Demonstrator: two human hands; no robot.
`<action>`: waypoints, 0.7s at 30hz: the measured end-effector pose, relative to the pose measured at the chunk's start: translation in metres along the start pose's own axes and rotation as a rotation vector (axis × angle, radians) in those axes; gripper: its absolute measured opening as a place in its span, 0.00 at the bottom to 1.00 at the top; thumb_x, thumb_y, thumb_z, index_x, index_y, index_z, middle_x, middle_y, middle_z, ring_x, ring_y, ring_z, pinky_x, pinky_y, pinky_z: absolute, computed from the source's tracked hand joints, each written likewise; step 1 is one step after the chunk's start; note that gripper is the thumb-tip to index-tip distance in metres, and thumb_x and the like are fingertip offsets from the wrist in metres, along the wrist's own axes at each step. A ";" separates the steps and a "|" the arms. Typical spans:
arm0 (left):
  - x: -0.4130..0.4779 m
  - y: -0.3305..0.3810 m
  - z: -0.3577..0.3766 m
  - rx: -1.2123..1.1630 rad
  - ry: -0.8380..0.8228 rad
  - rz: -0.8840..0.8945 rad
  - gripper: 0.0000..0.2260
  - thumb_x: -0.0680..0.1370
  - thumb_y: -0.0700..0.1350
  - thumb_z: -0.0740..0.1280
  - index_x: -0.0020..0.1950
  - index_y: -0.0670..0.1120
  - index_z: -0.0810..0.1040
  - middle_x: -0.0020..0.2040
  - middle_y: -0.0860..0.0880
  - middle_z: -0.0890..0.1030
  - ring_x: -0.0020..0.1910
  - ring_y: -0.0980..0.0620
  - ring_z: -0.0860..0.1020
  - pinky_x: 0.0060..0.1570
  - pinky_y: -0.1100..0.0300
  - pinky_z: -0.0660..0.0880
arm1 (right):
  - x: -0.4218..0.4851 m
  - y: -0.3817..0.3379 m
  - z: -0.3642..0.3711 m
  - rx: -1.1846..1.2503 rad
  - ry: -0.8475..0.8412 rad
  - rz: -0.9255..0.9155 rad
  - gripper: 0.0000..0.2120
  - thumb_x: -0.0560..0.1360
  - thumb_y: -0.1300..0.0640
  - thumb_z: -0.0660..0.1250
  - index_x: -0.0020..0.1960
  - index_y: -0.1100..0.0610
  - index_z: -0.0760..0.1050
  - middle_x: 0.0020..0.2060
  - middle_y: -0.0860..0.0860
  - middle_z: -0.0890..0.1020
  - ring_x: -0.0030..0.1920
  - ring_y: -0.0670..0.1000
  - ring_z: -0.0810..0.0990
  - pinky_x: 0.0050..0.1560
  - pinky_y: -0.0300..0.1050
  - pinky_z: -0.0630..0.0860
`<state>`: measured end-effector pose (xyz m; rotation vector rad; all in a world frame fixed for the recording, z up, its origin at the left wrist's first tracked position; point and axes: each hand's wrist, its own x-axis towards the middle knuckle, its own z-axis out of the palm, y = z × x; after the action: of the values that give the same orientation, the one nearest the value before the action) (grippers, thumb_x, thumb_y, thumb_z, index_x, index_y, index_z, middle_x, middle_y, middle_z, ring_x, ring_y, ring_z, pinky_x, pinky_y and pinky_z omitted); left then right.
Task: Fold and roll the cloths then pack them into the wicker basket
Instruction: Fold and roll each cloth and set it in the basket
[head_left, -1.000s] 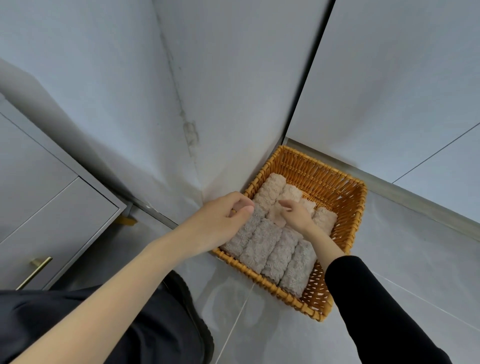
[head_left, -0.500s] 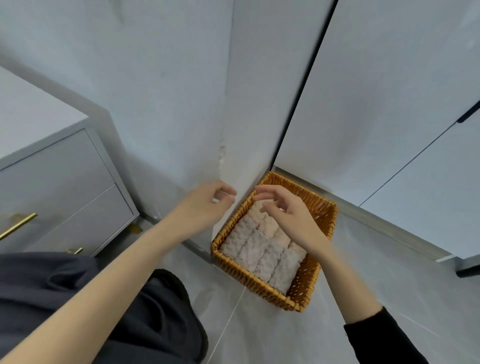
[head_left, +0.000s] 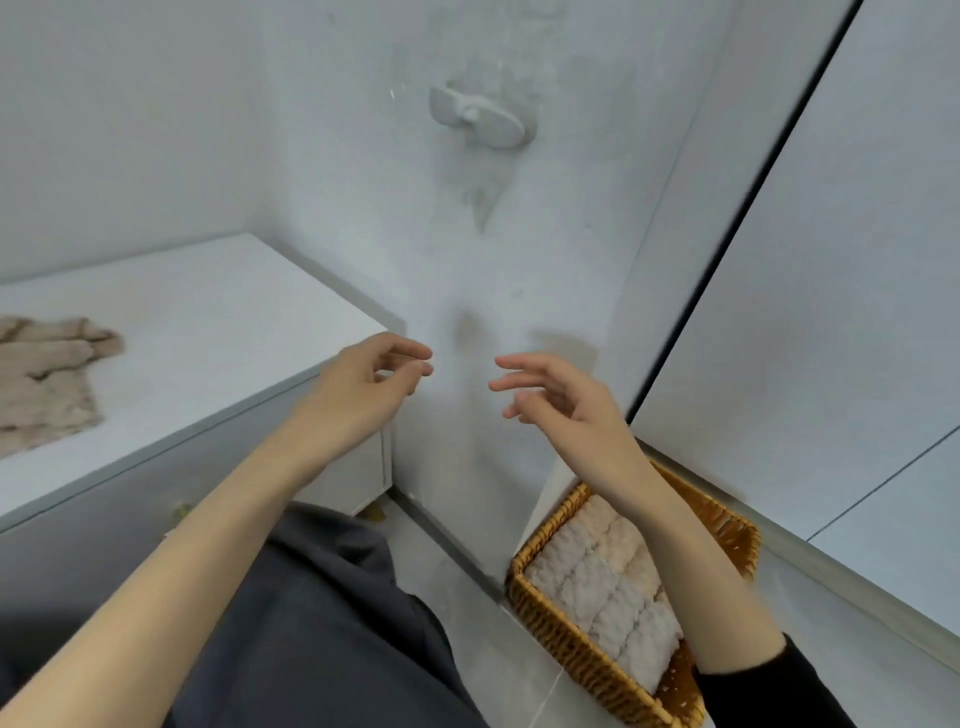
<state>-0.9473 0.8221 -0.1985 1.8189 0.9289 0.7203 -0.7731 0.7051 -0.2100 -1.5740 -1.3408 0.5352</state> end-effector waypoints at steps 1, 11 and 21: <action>-0.002 0.002 -0.011 0.001 0.028 0.004 0.06 0.79 0.45 0.62 0.52 0.55 0.77 0.51 0.55 0.82 0.51 0.54 0.80 0.54 0.57 0.75 | 0.005 -0.006 0.007 -0.006 -0.018 -0.014 0.14 0.80 0.61 0.60 0.61 0.48 0.75 0.51 0.42 0.82 0.48 0.46 0.81 0.55 0.49 0.77; -0.038 -0.007 -0.144 0.009 0.377 -0.020 0.08 0.80 0.42 0.61 0.52 0.53 0.77 0.50 0.56 0.82 0.52 0.55 0.79 0.53 0.57 0.74 | 0.075 -0.069 0.103 0.056 -0.213 -0.113 0.17 0.77 0.65 0.59 0.59 0.48 0.77 0.49 0.42 0.83 0.45 0.46 0.82 0.58 0.50 0.76; -0.067 -0.086 -0.245 0.633 0.647 -0.215 0.18 0.76 0.48 0.66 0.65 0.48 0.73 0.65 0.47 0.75 0.65 0.48 0.69 0.62 0.55 0.66 | 0.124 -0.097 0.212 0.068 -0.392 -0.174 0.15 0.77 0.61 0.61 0.59 0.45 0.76 0.52 0.38 0.81 0.46 0.42 0.80 0.53 0.40 0.75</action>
<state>-1.2015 0.9056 -0.1877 1.9909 1.9201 0.9721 -0.9566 0.8937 -0.1882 -1.3231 -1.7151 0.8002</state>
